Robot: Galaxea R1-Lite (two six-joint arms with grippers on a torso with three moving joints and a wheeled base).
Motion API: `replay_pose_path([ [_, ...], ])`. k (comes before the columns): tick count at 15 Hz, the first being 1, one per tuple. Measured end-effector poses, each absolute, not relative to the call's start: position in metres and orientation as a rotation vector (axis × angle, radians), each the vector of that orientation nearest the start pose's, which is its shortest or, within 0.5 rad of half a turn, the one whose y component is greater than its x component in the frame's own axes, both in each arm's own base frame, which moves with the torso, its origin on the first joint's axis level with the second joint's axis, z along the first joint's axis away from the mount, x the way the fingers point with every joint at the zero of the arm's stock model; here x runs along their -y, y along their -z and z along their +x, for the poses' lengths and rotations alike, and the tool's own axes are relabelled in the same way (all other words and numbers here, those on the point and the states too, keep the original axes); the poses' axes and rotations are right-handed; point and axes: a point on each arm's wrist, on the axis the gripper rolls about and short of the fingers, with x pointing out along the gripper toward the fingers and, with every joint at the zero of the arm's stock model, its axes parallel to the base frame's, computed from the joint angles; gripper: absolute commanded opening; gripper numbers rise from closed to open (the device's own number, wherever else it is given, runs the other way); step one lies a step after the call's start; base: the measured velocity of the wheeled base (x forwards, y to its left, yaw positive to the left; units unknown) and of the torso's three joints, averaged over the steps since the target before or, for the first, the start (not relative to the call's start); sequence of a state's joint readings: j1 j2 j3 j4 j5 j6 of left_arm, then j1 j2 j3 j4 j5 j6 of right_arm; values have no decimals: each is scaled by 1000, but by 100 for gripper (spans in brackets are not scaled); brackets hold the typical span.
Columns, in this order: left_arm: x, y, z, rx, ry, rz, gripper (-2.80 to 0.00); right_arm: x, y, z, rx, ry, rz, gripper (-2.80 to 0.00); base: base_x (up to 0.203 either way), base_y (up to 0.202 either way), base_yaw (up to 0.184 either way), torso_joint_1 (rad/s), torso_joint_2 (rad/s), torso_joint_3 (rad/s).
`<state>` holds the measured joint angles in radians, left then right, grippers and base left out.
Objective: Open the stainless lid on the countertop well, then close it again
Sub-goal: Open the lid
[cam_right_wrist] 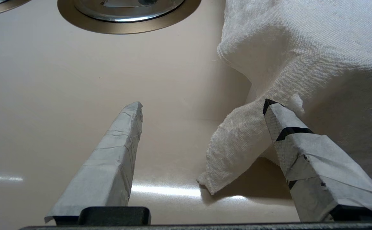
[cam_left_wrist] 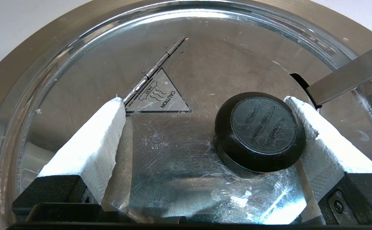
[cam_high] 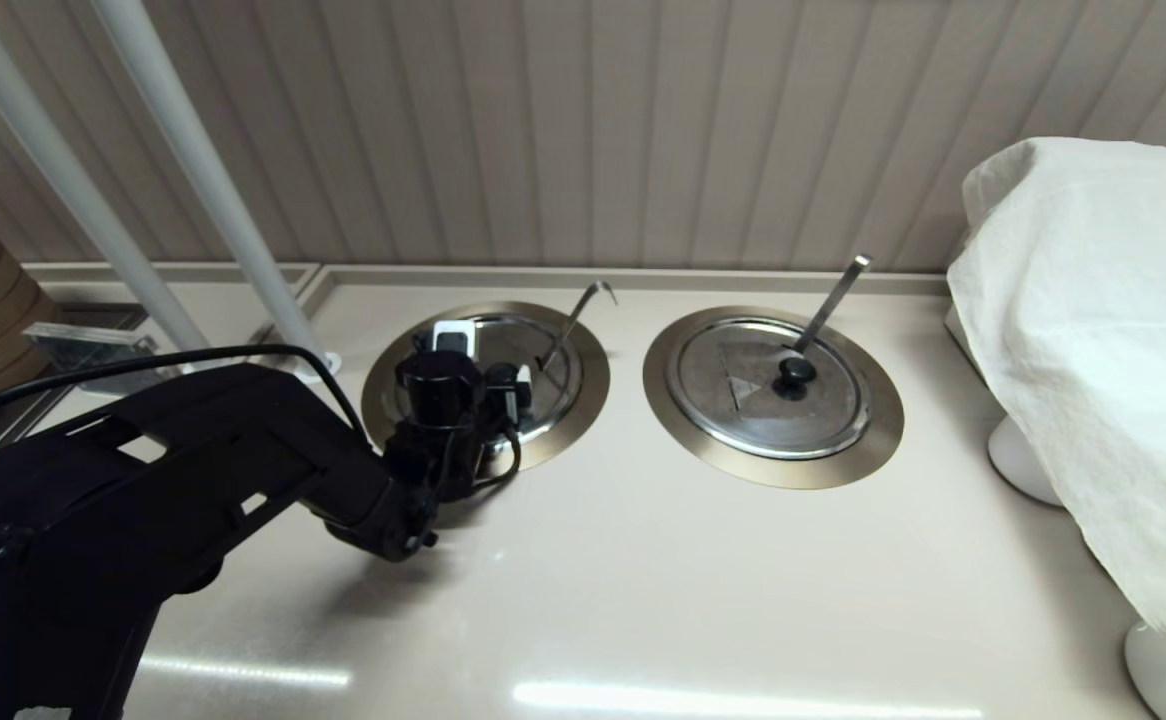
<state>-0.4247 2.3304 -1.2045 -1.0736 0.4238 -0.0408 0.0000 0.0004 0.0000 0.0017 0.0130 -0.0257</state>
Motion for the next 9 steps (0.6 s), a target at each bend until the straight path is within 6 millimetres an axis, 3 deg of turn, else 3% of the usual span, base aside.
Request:
replay_pose_path([
  [9,171,-98,414,-24,-10,-18,0,0,-75,-23,-2,-13,-25,0,0,0,0,0,0,0],
])
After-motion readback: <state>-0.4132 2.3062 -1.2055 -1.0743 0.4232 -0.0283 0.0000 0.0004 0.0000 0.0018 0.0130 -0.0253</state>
